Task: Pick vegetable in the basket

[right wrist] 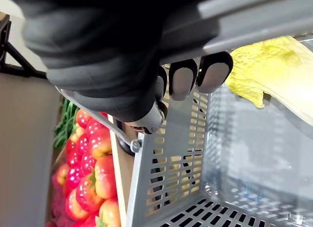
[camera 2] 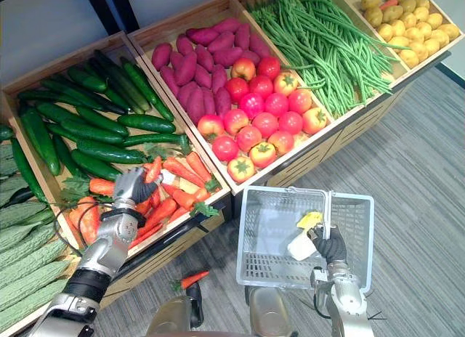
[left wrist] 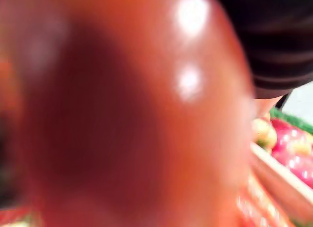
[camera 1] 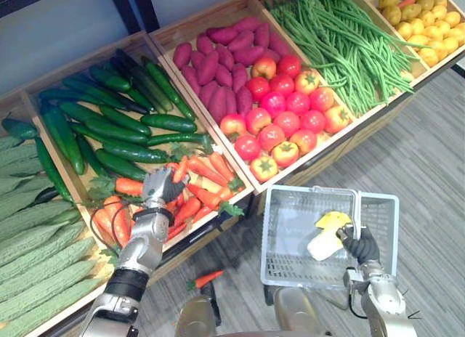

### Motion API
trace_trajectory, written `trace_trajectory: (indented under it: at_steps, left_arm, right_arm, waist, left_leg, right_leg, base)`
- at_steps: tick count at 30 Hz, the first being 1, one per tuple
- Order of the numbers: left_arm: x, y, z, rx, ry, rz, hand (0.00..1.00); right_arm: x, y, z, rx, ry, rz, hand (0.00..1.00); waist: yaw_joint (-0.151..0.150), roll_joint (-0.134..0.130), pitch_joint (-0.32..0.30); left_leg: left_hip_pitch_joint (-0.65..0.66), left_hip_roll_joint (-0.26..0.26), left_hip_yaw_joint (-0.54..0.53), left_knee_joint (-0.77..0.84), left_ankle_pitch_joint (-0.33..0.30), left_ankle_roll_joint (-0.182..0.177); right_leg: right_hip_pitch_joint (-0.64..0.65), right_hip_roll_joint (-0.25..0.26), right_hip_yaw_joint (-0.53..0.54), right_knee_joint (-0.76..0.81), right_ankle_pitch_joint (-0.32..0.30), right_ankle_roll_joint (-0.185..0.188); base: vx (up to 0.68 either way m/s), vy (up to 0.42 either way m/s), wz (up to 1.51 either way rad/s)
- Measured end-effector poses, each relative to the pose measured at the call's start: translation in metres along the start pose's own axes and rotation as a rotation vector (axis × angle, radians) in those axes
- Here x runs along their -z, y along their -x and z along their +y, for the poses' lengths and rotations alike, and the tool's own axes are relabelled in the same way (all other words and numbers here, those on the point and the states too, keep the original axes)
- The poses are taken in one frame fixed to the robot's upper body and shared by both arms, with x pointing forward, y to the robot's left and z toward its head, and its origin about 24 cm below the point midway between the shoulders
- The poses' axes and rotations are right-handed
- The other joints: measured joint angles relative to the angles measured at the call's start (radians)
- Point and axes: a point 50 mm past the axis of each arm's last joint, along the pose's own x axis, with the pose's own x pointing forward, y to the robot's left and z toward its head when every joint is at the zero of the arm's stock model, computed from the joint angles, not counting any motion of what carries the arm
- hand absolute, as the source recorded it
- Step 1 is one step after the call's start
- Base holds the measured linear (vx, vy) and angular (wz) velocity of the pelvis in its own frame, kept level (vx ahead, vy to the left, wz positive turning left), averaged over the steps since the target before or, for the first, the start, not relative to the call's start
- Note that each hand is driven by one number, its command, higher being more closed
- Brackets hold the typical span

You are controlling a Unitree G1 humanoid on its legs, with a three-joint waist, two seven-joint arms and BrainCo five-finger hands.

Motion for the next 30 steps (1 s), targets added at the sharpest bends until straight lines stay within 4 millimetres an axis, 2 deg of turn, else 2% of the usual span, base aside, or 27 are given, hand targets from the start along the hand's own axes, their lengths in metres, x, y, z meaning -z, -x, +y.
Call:
trace_trajectory:
  at_steps: [2, 5, 10, 15, 18, 21, 22, 24, 26, 27, 28, 30]
  left_arm:
    - [-0.015, 0.008, 0.006, -0.068, 0.121, -0.011, 1.00]
    - [-0.025, 0.018, 0.010, -0.112, 0.216, -0.014, 1.00]
    - [-0.023, 0.035, 0.016, -0.168, 0.344, 0.049, 1.00]
    - [-0.034, 0.040, 0.019, -0.197, 0.534, 0.047, 1.00]
    - [-0.040, 0.045, 0.018, -0.196, 0.662, 0.055, 1.00]
    - [-0.045, 0.050, 0.011, -0.160, 0.772, 0.077, 1.00]
    - [-0.048, 0.050, 0.009, -0.140, 0.798, 0.075, 1.00]
    - [-0.054, 0.051, 0.005, -0.115, 0.830, 0.066, 1.00]
    - [-0.059, 0.052, 0.003, -0.098, 0.850, 0.059, 1.00]
    - [-0.059, 0.052, 0.003, -0.098, 0.851, 0.059, 1.00]
    - [-0.059, 0.052, 0.003, -0.099, 0.854, 0.058, 1.00]
    - [-0.061, 0.052, 0.001, -0.089, 0.860, 0.049, 1.00]
  right_arm:
    - [0.000, 0.003, 0.000, 0.014, -0.001, 0.002, 1.00]
    - [0.002, 0.004, -0.001, 0.023, -0.002, 0.010, 1.00]
    - [0.009, 0.009, -0.001, 0.027, -0.004, 0.054, 1.00]
    - [0.013, 0.011, 0.000, 0.035, -0.015, 0.073, 1.00]
    - [0.015, 0.013, 0.001, 0.056, -0.035, 0.081, 1.00]
    - [0.014, 0.011, 0.003, 0.098, -0.065, 0.073, 1.00]
    - [0.010, 0.009, 0.004, 0.096, -0.069, 0.055, 1.00]
    - [0.002, 0.007, 0.005, 0.115, -0.074, 0.026, 1.00]
    - [-0.007, 0.001, 0.014, 0.098, -0.078, -0.015, 1.00]
    - [-0.010, -0.002, 0.017, 0.090, -0.075, -0.026, 1.00]
    - [-0.015, -0.006, 0.023, 0.070, -0.073, -0.049, 1.00]
    - [-0.025, -0.014, 0.031, 0.041, -0.071, -0.087, 1.00]
  waist:
    - [0.008, 0.000, -0.001]
    - [0.011, 0.000, -0.005]
    - [0.015, 0.010, -0.063]
    - [0.016, 0.013, -0.076]
    - [0.015, 0.012, -0.077]
    - [0.016, 0.012, -0.078]
    - [0.018, 0.013, -0.078]
    - [0.013, 0.012, -0.076]
    - [0.018, 0.009, -0.076]
    - [0.017, 0.009, -0.075]
    - [0.018, 0.009, -0.076]
    - [0.024, 0.006, -0.077]
  left_leg:
    - [0.016, 0.000, -0.002, -0.001, 0.000, 0.000]
    - [0.030, 0.001, -0.002, -0.001, -0.001, 0.000]
    - [0.030, 0.003, 0.005, 0.002, -0.001, 0.000]
    - [0.052, 0.008, 0.023, 0.013, -0.006, 0.007]
    - [0.066, 0.022, 0.062, 0.039, -0.024, 0.011]
    - [0.065, 0.043, 0.125, 0.102, -0.065, 0.009]
    - [0.065, 0.066, 0.170, 0.128, -0.084, 0.010]
    - [0.076, 0.089, 0.247, 0.140, -0.094, 0.019]
    - [0.125, 0.119, 0.373, 0.136, -0.109, 0.019]
    - [0.141, 0.127, 0.406, 0.135, -0.114, 0.015]
    - [0.178, 0.141, 0.479, 0.125, -0.128, 0.009]
    - [0.240, 0.144, 0.586, 0.090, -0.142, -0.014]
  right_leg:
    - [0.020, 0.000, -0.003, -0.004, 0.000, 0.000]
    - [0.035, 0.000, -0.003, -0.008, 0.000, 0.000]
    - [0.036, 0.002, 0.000, -0.016, 0.003, 0.001]
    - [0.060, 0.009, 0.019, -0.033, 0.013, 0.006]
    - [0.063, 0.029, 0.058, -0.044, 0.026, 0.014]
    - [0.041, 0.069, 0.131, -0.039, 0.046, 0.016]
    - [0.027, 0.090, 0.156, -0.044, 0.056, 0.021]
    - [-0.004, 0.055, 0.062, -0.057, 0.036, -0.002]
    - [-0.020, -0.061, -0.206, -0.052, 0.025, -0.032]
    - [-0.020, -0.090, -0.283, -0.047, 0.019, -0.042]
    - [-0.018, -0.144, -0.425, -0.024, 0.003, -0.069]
    - [-0.021, -0.188, -0.550, 0.009, -0.005, -0.081]
  base:
    - [0.00, 0.000, 0.00]
    - [-0.01, -0.001, 0.00]
    - [-0.01, -0.004, -0.03]
    - [-0.01, 0.015, -0.13]
    - [-0.03, 0.024, -0.43]
    - [-0.05, 0.038, -0.85]
    - [-0.10, 0.019, -1.09]
    - [-0.09, 0.017, -1.19]
    - [-0.03, 0.013, -1.48]
    - [0.01, -0.038, -1.58]
    - [0.04, -0.044, -1.40]
    - [0.09, -0.090, -1.93]
